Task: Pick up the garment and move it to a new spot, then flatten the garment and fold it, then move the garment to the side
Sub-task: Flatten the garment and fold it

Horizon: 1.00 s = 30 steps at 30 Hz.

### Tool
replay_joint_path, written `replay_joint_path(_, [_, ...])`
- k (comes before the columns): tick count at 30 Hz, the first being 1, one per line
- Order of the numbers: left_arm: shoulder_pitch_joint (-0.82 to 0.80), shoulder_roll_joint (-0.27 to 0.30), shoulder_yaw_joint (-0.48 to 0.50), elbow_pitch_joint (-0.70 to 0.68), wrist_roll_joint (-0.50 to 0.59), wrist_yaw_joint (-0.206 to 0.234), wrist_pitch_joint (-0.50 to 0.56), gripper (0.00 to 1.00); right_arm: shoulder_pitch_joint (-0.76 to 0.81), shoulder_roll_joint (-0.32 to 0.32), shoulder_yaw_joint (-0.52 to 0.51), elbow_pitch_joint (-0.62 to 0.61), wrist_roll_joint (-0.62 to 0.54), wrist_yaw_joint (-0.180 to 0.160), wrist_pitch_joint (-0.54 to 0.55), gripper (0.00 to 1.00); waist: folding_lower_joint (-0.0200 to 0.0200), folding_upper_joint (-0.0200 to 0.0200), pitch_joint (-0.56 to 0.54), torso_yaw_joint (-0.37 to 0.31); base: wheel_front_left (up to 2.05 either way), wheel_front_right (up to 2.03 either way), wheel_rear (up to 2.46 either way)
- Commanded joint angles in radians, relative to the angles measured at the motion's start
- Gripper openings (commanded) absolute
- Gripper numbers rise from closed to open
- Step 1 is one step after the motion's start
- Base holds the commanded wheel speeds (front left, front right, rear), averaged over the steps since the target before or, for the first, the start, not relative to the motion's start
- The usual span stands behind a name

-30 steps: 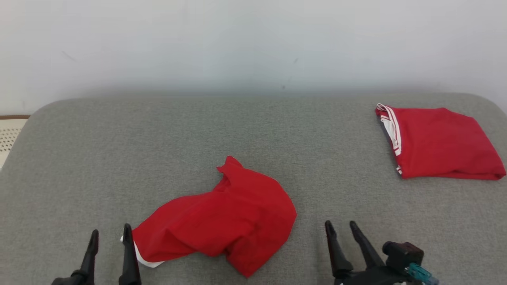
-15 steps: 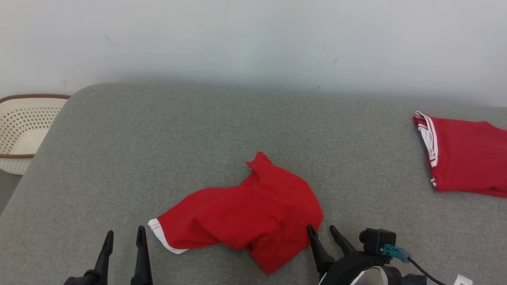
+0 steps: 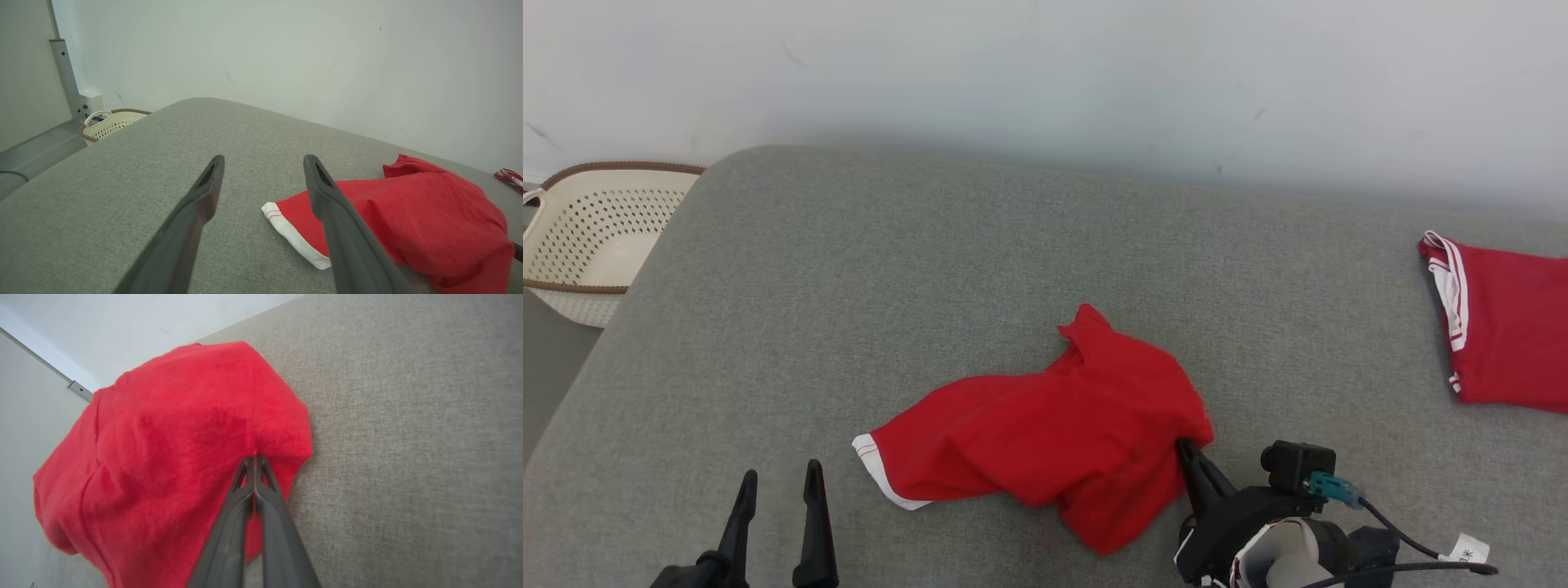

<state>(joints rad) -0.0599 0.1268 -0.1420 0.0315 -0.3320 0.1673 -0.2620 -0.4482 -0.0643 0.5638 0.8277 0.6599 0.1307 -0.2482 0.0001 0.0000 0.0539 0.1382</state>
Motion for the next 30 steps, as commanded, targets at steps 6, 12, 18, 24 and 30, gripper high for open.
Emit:
replay_joint_path(6, [0.025, -0.016, 0.018, 0.012, 0.014, -0.016, -0.004, 1.00, -0.015, -0.044, -0.010, -0.049, -0.010, 0.000, -0.017, 0.00, -0.0001, 0.0000, -0.020, -0.035, 0.00, 0.00, 0.00])
replay_joint_path(12, [0.032, -0.024, 0.024, 0.016, 0.021, -0.025, -0.004, 1.00, -0.019, -0.093, -0.057, -0.145, -0.068, 0.000, -0.017, 0.00, -0.0001, 0.0000, -0.036, -0.060, 0.00, 0.00, 0.00])
replay_joint_path(18, [0.047, -0.035, 0.028, 0.021, 0.030, -0.033, -0.004, 1.00, -0.018, -0.157, -0.139, -0.259, -0.151, 0.000, -0.018, 0.00, -0.0001, 0.0000, -0.056, -0.071, 0.00, 0.00, 0.00])
replay_joint_path(24, [0.054, -0.048, 0.029, 0.027, 0.033, -0.042, -0.004, 1.00, 0.008, -0.172, -0.162, -0.379, -0.216, 0.000, 0.034, 0.00, -0.0001, 0.0000, -0.067, -0.062, 0.00, 0.00, 0.00])
replay_joint_path(30, [0.055, -0.056, 0.028, 0.036, 0.034, -0.053, -0.004, 1.00, 0.019, -0.106, -0.104, -0.480, -0.247, 0.000, 0.093, 0.00, -0.0001, 0.0000, -0.068, -0.035, 0.00, 0.00, 0.00])
